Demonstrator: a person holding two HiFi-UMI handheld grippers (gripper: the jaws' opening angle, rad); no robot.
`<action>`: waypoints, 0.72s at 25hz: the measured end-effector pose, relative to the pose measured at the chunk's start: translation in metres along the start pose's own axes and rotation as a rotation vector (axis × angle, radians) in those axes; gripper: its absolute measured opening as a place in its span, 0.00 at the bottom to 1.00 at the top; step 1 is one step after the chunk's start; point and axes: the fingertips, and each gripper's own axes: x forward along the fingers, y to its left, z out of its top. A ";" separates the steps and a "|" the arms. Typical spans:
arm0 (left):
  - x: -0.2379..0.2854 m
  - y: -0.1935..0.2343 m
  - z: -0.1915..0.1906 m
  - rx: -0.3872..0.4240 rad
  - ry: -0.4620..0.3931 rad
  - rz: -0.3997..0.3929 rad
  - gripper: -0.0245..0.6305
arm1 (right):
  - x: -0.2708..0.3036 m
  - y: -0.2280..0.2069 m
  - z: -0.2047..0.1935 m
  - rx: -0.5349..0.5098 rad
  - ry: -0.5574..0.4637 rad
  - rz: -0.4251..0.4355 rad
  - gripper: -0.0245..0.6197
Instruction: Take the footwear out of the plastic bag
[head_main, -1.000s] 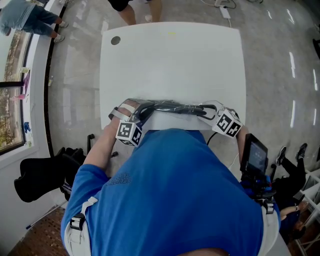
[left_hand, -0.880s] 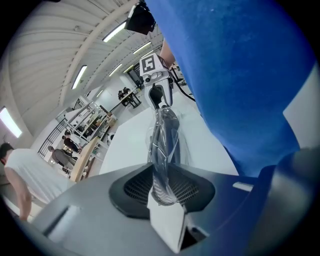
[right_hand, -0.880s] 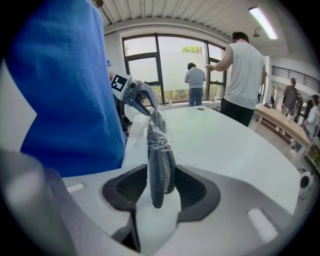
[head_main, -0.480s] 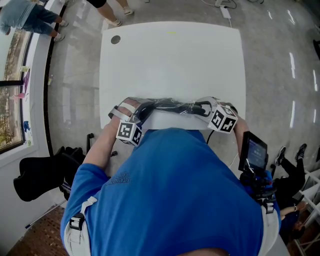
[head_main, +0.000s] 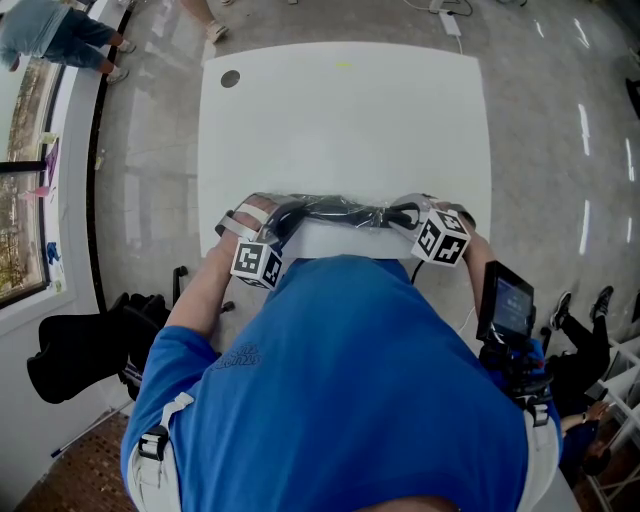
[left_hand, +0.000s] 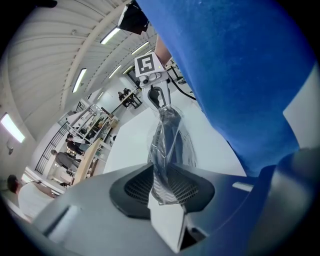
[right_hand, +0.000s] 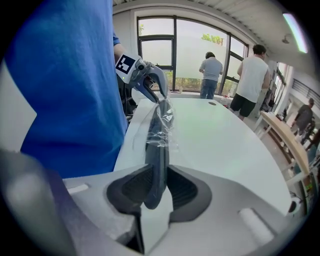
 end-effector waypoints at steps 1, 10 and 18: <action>0.000 0.000 -0.001 -0.002 0.000 0.000 0.19 | -0.002 0.001 -0.002 0.008 0.000 0.003 0.18; 0.001 0.000 -0.011 -0.004 0.015 -0.004 0.18 | -0.022 -0.002 -0.030 0.062 0.018 -0.004 0.17; 0.002 0.006 -0.037 -0.027 0.061 -0.004 0.18 | -0.039 -0.011 -0.062 0.126 0.049 -0.047 0.16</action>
